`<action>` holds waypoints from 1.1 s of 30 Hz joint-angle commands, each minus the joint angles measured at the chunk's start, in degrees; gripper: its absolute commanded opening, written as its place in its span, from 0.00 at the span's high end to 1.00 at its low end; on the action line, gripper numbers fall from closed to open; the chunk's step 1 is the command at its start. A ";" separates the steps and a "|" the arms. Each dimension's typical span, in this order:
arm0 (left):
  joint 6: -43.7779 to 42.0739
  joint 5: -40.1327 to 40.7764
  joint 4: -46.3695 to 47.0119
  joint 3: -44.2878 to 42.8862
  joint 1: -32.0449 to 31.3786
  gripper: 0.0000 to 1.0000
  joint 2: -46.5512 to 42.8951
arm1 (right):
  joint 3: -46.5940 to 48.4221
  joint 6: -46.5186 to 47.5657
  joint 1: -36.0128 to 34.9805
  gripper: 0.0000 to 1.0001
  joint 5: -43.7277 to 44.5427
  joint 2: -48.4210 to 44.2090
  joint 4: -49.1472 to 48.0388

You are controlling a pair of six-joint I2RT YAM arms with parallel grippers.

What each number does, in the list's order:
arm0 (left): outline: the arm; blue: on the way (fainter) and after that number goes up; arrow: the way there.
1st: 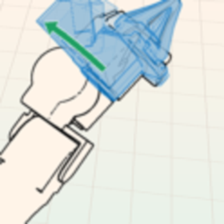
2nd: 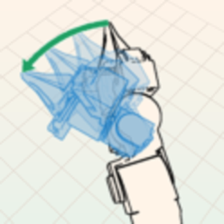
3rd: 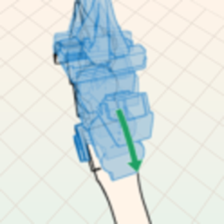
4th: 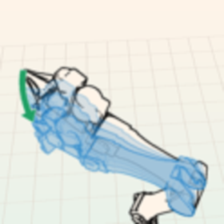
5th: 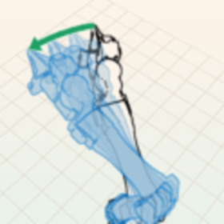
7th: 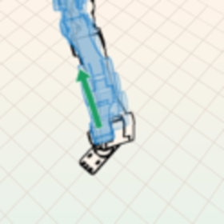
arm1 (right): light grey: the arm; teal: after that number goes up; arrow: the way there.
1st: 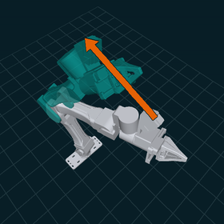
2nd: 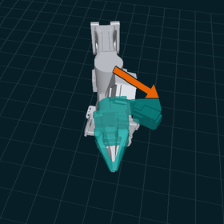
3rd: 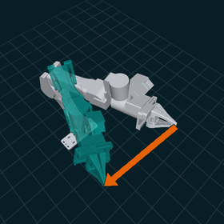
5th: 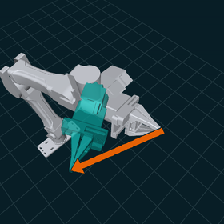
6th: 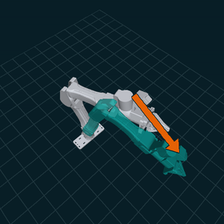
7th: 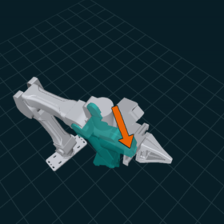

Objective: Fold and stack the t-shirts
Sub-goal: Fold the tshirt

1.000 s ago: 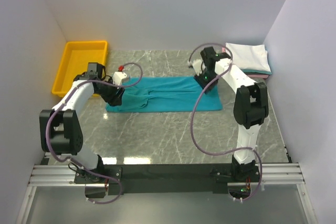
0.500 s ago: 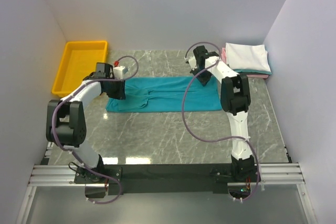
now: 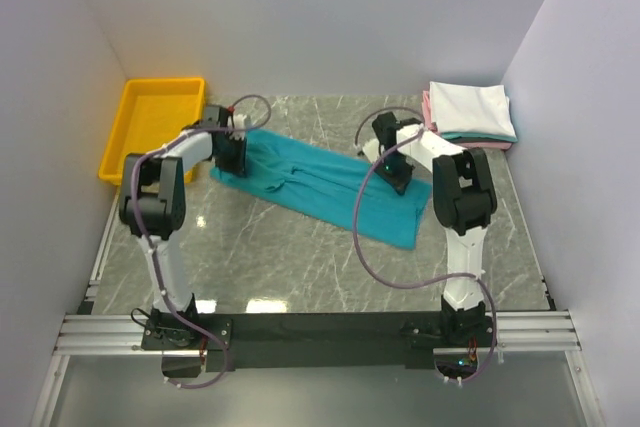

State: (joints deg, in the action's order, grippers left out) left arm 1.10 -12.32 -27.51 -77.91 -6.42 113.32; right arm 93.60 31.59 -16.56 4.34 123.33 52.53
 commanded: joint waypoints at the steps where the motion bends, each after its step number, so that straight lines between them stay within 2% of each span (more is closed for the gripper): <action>1: -4.51 4.75 0.18 -15.09 0.00 0.77 7.77 | -9.21 1.28 -3.73 0.90 -7.83 -4.75 7.23; 3: -6.37 3.01 -4.10 -24.43 0.00 0.73 16.29 | -13.08 0.14 -6.19 0.90 -10.92 -8.09 8.11; 4: -8.55 1.35 -5.26 -33.45 -0.09 0.71 19.11 | -13.96 -0.39 -9.25 0.89 -15.45 -9.15 8.89; 5: -9.18 0.20 -6.49 -37.71 -0.26 0.65 23.83 | -14.50 -1.70 -10.50 0.89 -17.76 -11.16 9.51; 7: -10.07 -4.53 -8.60 -46.93 -0.35 0.61 27.29 | -13.98 -3.20 -12.70 0.86 -22.86 -13.02 11.18; 9: -10.51 -5.87 -8.09 -48.56 -0.88 0.57 26.26 | -12.48 -5.66 -12.36 0.85 -26.57 -15.39 11.37; 12: -10.07 -7.10 0.06 -39.54 -1.41 0.51 16.61 | -11.07 -6.54 -9.64 0.82 -25.35 -19.34 9.01; 13: -8.76 -7.72 2.35 -32.99 -1.41 0.49 10.76 | -11.07 -6.72 -8.50 0.82 -24.82 -20.22 8.12; 14: -7.88 -8.85 6.37 -29.96 -1.49 0.45 8.09 | -11.16 -6.72 -7.01 0.82 -24.21 -20.84 7.24; 16: -5.08 -9.30 8.51 -23.38 -1.76 0.41 2.03 | -10.99 -7.16 -5.86 0.82 -21.31 -19.80 5.48; 19: -1.47 -9.21 8.26 -18.00 -2.81 0.44 -1.94 | -9.32 -8.65 -5.42 0.85 -20.86 -15.15 5.04; 22: 5.03 -10.80 6.77 -13.43 -3.95 0.52 -2.75 | -6.43 -10.67 -5.50 0.89 -22.96 -10.40 5.03; 23: 6.01 -11.15 6.50 -12.37 -4.39 0.57 -2.49 | -5.89 -11.46 -5.42 0.90 -23.49 -8.30 5.21; 26: 8.21 -10.19 7.46 -8.93 -5.18 0.64 -1.70 | -5.80 -12.87 -5.50 0.93 -23.85 -6.27 4.60; 33: 10.06 -8.25 7.65 -10.59 -5.19 0.67 3.66 | -10.63 -14.10 -7.52 0.96 -28.50 -5.29 5.39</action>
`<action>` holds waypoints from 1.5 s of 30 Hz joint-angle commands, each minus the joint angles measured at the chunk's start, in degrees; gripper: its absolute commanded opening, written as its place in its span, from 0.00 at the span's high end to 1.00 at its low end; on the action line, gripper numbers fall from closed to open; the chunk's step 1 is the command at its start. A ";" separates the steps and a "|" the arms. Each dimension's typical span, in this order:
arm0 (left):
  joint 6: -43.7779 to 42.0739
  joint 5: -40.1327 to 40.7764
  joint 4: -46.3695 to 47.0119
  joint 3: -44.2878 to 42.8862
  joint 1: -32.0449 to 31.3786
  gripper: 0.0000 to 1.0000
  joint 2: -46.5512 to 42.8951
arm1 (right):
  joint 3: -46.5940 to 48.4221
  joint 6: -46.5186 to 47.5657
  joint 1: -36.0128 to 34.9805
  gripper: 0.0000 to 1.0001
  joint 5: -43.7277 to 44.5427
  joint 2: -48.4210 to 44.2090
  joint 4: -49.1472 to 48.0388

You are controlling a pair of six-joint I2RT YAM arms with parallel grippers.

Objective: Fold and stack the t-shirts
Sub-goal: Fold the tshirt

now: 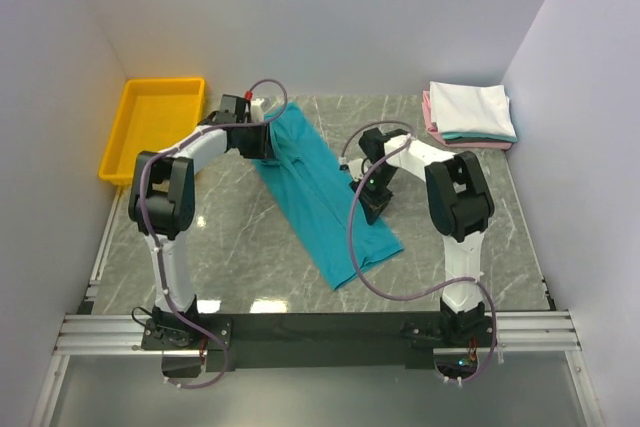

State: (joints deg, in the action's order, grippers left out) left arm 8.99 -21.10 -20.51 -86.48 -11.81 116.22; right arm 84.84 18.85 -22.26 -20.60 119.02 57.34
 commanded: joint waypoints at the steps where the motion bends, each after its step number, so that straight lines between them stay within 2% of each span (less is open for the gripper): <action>1: 1.91 0.88 0.21 -3.86 0.21 0.67 2.67 | -3.00 -1.54 -2.43 0.96 -4.44 -1.07 0.58; 9: 0.15 1.06 -4.45 -16.51 0.12 0.69 14.99 | -3.37 -5.75 -8.67 0.96 -14.28 0.95 -1.26; 13: -1.95 0.80 -4.89 -23.11 0.21 0.67 19.91 | -0.39 -8.83 -8.94 0.93 -13.68 2.18 -3.55; 14: -2.57 -0.16 -4.89 -24.08 0.21 0.62 20.18 | -0.03 -8.92 -8.77 0.92 -13.42 1.83 -3.73; 15: -5.71 -4.87 -4.37 -25.48 0.21 0.49 19.05 | 0.50 -8.31 -8.07 0.83 -13.50 -0.87 -3.73; 16: -5.74 -4.91 -4.36 -25.50 0.21 0.49 18.00 | 0.42 -8.30 -7.89 0.83 -13.50 -0.90 -3.73; 17: -6.61 -6.91 -4.10 -25.15 0.21 0.42 16.68 | 0.16 -7.17 -7.80 0.78 -15.15 -4.20 -3.73; 18: -8.27 -9.20 -3.75 -23.84 0.21 0.40 15.10 | -0.28 -6.64 -7.54 0.71 -16.04 -6.32 -4.25; 19: -8.38 -12.96 -2.79 -22.69 0.21 0.38 11.26 | -1.68 -4.72 -7.62 0.68 -17.53 -8.61 -4.52; 21: -10.83 -17.11 -0.68 -17.36 0.30 0.33 5.97 | -4.14 -3.56 -7.62 0.61 -20.53 -17.48 -7.83; 22: -11.10 -21.04 0.29 -14.89 0.47 0.32 -0.15 | -7.37 -3.12 -7.62 0.59 -20.27 -20.81 -9.43; 23: -11.10 -22.82 3.78 -12.08 0.82 0.31 -3.60 | -9.15 -1.38 -7.71 0.57 -17.92 -27.37 -11.01; 24: -11.36 -25.37 5.73 -5.44 1.00 0.30 -10.77 | -12.38 1.16 -7.62 0.56 -16.16 -30.48 -13.72; 26: -12.76 -26.78 8.20 1.37 1.09 0.30 -17.93 | -15.91 4.95 -7.71 0.56 -12.29 -38.31 -15.67; 27: -16.25 -27.58 7.86 7.75 1.09 0.31 -21.27 | -19.76 7.05 -7.71 0.56 -9.40 -40.69 -17.77; 29: -19.61 -28.11 5.24 14.46 1.09 0.33 -31.11 | -24.35 14.78 -7.80 0.56 -6.48 -47.28 -19.89; 30: -24.59 -28.12 3.31 20.24 1.09 0.34 -34.10 | -26.54 17.07 -8.32 0.55 -4.73 -49.39 -21.55; 32: -30.06 -28.12 -0.04 26.50 1.00 0.37 -43.24 | -32.08 24.45 -8.85 0.55 -4.36 -54.41 -22.62; 33: -36.27 -28.03 -2.32 33.32 0.74 0.38 -46.58 | -35.41 26.22 -10.42 0.54 -3.93 -56.08 -24.37; 35: -42.80 -27.07 -4.61 39.86 -0.75 0.40 -56.25 | -38.24 30.62 -12.62 0.52 -3.83 -59.95 -25.52; 36: -47.27 -25.76 -5.84 45.81 -1.54 0.39 -62.11 | -40.78 31.76 -15.59 0.52 -3.22 -61.00 -26.31; 39: -50.82 -21.46 -4.90 55.23 -7.33 0.39 -70.40 | -46.93 34.49 -21.05 0.52 -1.29 -63.65 -29.90; 40: -50.74 -20.22 -4.02 57.10 -11.87 0.39 -71.65 | -48.35 35.54 -24.38 0.52 -0.41 -63.91 -30.96; 45: -46.45 -10.03 4.59 65.37 -27.62 0.43 -71.33 | -55.38 37.13 -30.20 0.52 1.53 -62.95 -38.78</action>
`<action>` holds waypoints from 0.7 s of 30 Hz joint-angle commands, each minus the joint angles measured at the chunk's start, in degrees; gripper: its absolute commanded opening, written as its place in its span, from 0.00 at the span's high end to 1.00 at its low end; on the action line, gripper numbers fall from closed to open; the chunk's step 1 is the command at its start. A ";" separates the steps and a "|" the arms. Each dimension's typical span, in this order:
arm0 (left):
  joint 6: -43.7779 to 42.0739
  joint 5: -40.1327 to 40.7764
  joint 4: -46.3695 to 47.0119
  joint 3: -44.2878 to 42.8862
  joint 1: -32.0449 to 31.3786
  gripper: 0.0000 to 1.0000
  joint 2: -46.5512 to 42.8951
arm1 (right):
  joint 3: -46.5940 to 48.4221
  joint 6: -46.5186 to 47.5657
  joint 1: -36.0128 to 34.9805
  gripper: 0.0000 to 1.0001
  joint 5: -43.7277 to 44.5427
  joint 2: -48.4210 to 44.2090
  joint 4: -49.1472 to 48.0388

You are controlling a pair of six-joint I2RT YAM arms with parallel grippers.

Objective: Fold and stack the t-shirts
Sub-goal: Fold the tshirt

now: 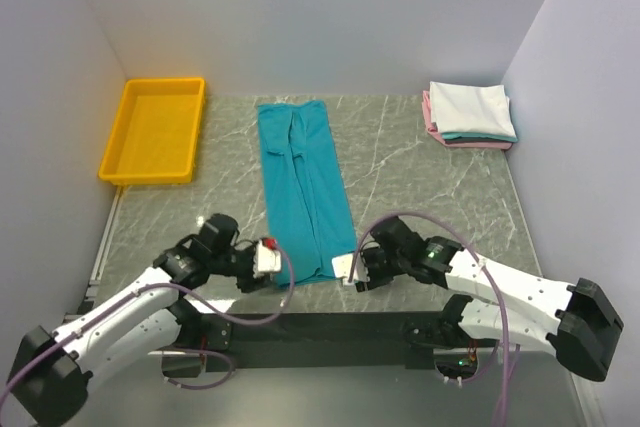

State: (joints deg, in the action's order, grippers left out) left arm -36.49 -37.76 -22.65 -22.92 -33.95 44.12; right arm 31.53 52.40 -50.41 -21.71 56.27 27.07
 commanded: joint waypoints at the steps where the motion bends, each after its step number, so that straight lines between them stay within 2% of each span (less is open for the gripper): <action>1: -0.60 9.52 9.18 2.26 -9.42 0.44 1.84 | -2.43 3.67 -2.58 0.52 2.90 0.59 -9.13; 4: 1.16 13.57 12.27 2.96 -14.54 0.43 5.97 | -4.28 4.54 -4.34 0.51 3.69 1.64 -12.30; 7: 2.12 16.04 16.58 3.14 -17.10 0.43 10.19 | -5.60 5.52 -5.57 0.51 5.28 3.84 -14.14; 17: 1.07 20.70 20.37 2.35 -18.87 0.48 18.37 | -6.04 7.01 -7.07 0.51 7.74 10.87 -15.29; 19: 0.98 21.58 19.15 1.74 -18.95 0.54 20.30 | -5.78 6.58 -7.33 0.52 8.62 13.41 -15.73; 21: 0.37 21.94 18.09 1.56 -18.87 0.58 21.35 | -4.90 6.14 -7.33 0.57 9.85 15.44 -15.82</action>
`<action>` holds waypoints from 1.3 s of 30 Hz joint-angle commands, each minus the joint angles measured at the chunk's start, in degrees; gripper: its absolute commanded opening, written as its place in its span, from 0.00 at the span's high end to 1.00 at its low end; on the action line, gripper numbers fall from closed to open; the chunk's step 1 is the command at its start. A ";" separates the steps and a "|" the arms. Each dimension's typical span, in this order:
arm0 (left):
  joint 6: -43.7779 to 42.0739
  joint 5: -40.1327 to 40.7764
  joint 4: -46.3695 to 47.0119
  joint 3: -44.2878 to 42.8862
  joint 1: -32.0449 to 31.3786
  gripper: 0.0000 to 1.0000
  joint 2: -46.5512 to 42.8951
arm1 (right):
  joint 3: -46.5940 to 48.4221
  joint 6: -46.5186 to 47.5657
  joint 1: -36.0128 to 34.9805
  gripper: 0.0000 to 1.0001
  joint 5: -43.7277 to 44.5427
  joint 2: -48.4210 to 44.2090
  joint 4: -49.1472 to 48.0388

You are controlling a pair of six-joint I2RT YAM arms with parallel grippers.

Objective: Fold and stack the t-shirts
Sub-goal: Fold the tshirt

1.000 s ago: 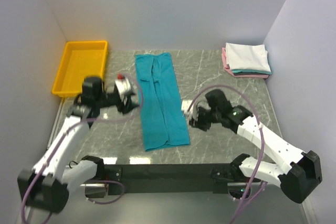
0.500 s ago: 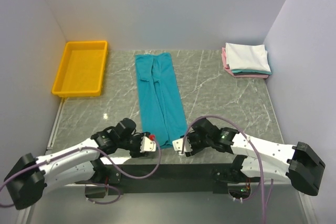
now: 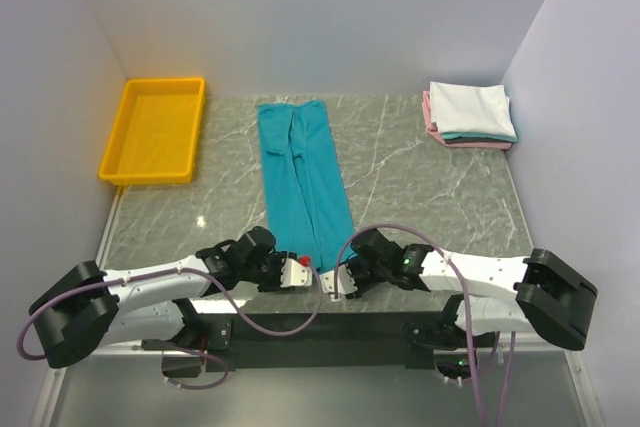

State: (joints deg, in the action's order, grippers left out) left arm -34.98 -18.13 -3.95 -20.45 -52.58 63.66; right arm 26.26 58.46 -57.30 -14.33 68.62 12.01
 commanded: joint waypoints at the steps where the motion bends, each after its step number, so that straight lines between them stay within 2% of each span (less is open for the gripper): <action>1: -1.49 2.57 -1.23 -0.65 -0.25 0.59 1.91 | 0.46 -0.18 -0.53 0.61 2.90 4.49 -0.93; 2: -1.93 2.49 -1.50 -0.04 -0.25 0.60 2.00 | 0.72 -0.53 -0.53 0.69 3.60 5.03 -1.11; 6: -3.25 1.87 -1.77 0.50 -0.25 0.69 1.91 | 1.95 -2.20 -0.80 0.87 5.18 6.96 -1.90; 7: -3.51 1.70 -2.12 0.41 -0.25 0.77 2.00 | 2.04 -2.55 -0.80 0.96 5.36 6.88 -1.99; 8: -3.95 1.61 -2.82 -0.11 -0.25 0.82 2.00 | 2.13 -2.73 -0.80 1.00 5.36 6.70 -1.90; 13: -4.83 -1.29 -6.77 -1.00 -0.33 0.99 -2.21 | 4.06 -6.33 -1.32 1.00 5.28 3.37 1.08; 19: -5.10 -7.26 -15.55 -2.23 -0.25 0.99 -12.40 | 7.84 -12.92 -4.40 1.00 3.34 -4.45 8.63; 24: -3.78 -9.02 -18.81 -3.72 0.54 0.99 -18.39 | 10.12 -14.78 -4.40 1.00 4.04 -5.08 10.40; 26: -3.86 -9.55 -20.05 -5.39 2.38 0.99 -17.87 | 10.39 -13.03 -3.53 1.00 5.27 -4.90 9.35; 29: -6.14 -11.75 -20.75 -7.85 8.35 0.99 -16.03 | 11.79 -11.09 -1.25 1.00 6.06 -4.29 8.64; 31: -9.73 -14.28 -20.93 -10.04 14.59 0.99 -14.45 | 13.02 -8.81 0.25 1.00 6.15 -2.62 8.29; 36: -16.51 -15.88 -18.91 -14.61 24.17 0.99 -5.66 | 17.94 -1.95 7.98 1.00 5.45 3.53 5.31; 39: -20.21 -16.85 -16.63 -17.34 27.34 0.99 -0.83 | 22.16 1.91 11.23 1.00 4.75 8.45 4.34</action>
State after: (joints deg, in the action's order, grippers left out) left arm -48.84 -32.23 -22.70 -34.48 -28.32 59.92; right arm 44.05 54.65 -49.15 -9.93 73.89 18.24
